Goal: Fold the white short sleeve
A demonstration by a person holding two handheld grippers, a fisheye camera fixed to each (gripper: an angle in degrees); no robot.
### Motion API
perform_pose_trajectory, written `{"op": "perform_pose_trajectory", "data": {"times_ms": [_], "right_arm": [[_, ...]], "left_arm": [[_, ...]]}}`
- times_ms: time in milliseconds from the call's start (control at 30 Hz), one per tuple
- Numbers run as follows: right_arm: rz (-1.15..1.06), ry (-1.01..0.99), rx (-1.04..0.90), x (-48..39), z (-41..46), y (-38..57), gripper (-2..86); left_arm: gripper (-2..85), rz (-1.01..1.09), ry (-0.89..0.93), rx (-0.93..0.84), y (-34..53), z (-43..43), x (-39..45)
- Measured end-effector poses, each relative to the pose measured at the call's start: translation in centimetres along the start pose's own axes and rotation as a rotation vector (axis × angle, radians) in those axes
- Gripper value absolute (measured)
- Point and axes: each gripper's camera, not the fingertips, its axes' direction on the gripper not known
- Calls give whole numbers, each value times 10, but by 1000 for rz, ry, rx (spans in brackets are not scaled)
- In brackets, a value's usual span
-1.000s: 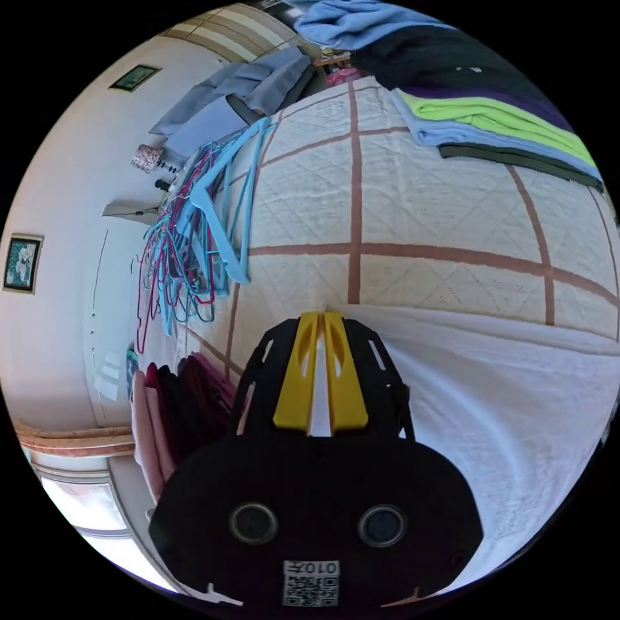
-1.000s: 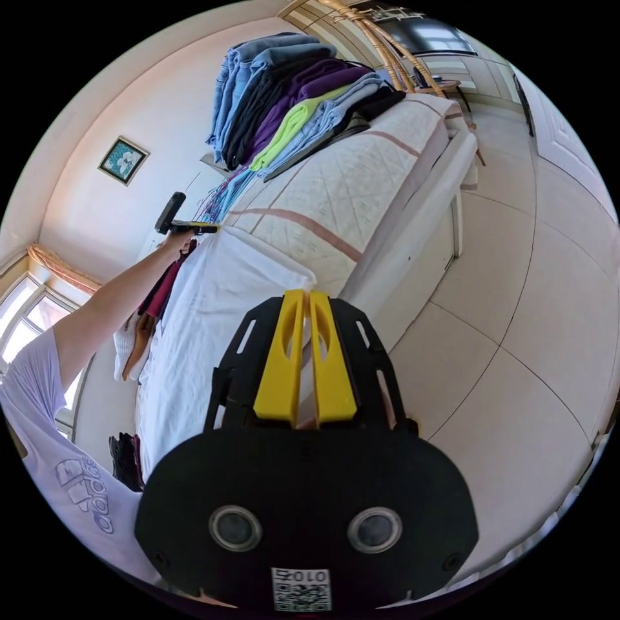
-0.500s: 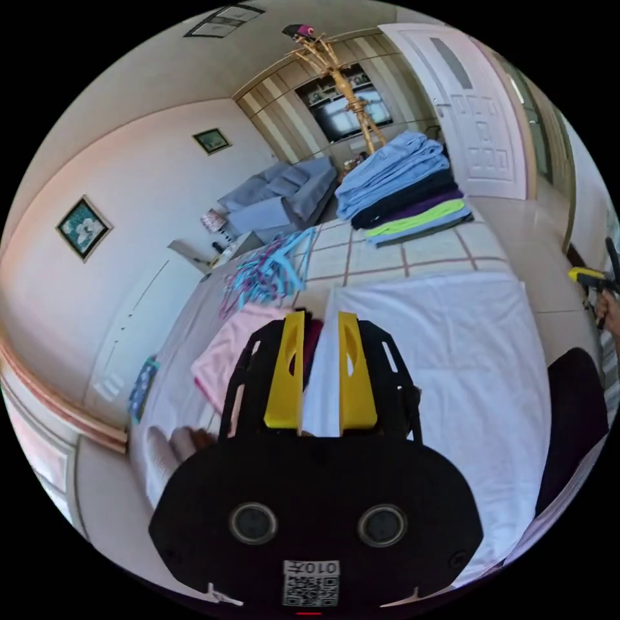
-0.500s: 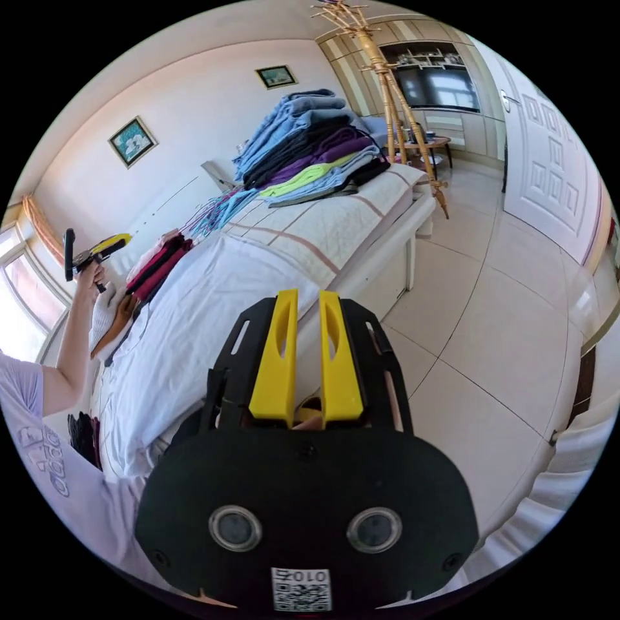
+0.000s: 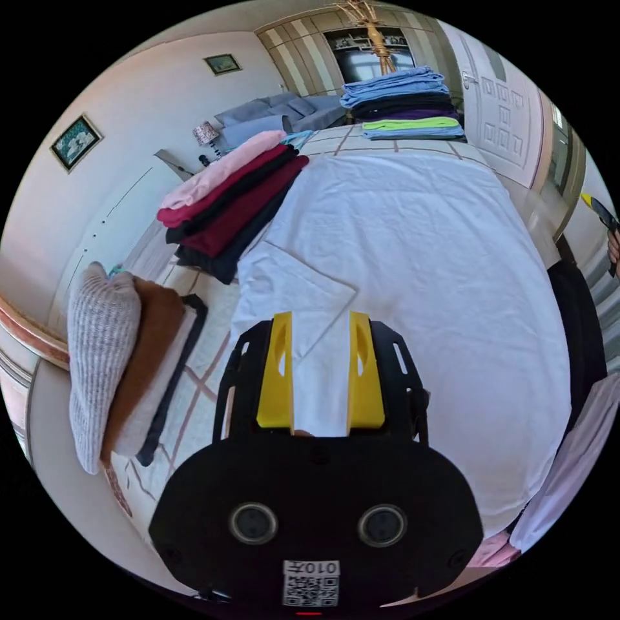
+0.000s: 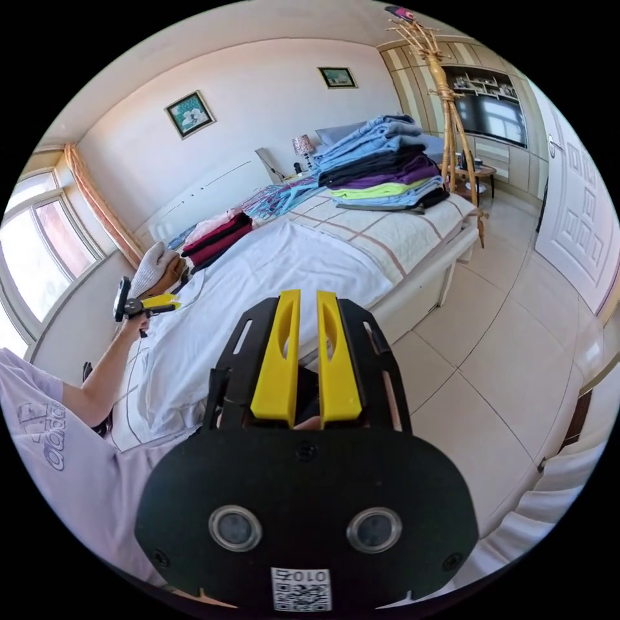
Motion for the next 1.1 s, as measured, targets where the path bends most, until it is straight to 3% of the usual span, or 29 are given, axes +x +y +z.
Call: {"op": "perform_pose_trajectory", "data": {"times_ms": [233,367,467,667,867,1100], "right_arm": [[-28,109,-40,-27,-25,-9,57],[-17,108,-53,-30,-26,-18,55],[-21,85,-46,-35,-22,-30,52],[-68,65,-72,-56,-1,-60,51],[-87,49,-104,-64,12,-82,51],[-138,-4,-132,-76,17,-113,53]], "left_arm": [[38,-169,191,2,6,2,-62],[7,-312,232,148,22,-53,-135],[1,-416,-3,138,25,-99,-182],[-1,-326,-328,91,-12,-176,-222],[10,-297,-259,-37,-31,-187,-251],[52,-290,-377,-19,-23,-235,-212]]}}
